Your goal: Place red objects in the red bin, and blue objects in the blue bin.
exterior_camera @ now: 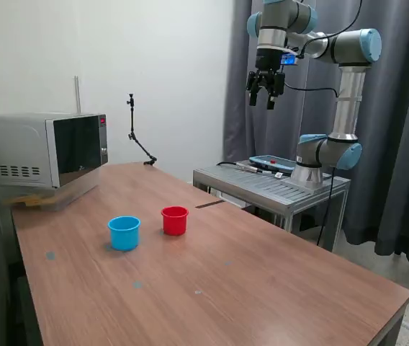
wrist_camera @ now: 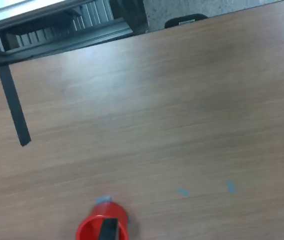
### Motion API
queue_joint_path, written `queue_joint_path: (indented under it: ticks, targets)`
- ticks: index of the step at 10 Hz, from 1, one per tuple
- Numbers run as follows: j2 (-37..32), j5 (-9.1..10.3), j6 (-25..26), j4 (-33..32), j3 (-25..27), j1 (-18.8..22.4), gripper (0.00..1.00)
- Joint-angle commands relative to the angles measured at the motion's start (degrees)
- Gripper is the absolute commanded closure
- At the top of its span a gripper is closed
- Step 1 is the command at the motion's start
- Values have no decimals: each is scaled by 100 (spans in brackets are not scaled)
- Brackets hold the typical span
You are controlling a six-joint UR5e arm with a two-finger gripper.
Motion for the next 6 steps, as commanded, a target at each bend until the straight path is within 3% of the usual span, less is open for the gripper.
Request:
queue_joint_path:
  ticks: [1, 6]
  targets:
    - [-22, -2, 2, 9, 16, 0, 0]
    - [-31, 16, -251, 9, 7, 8, 0]
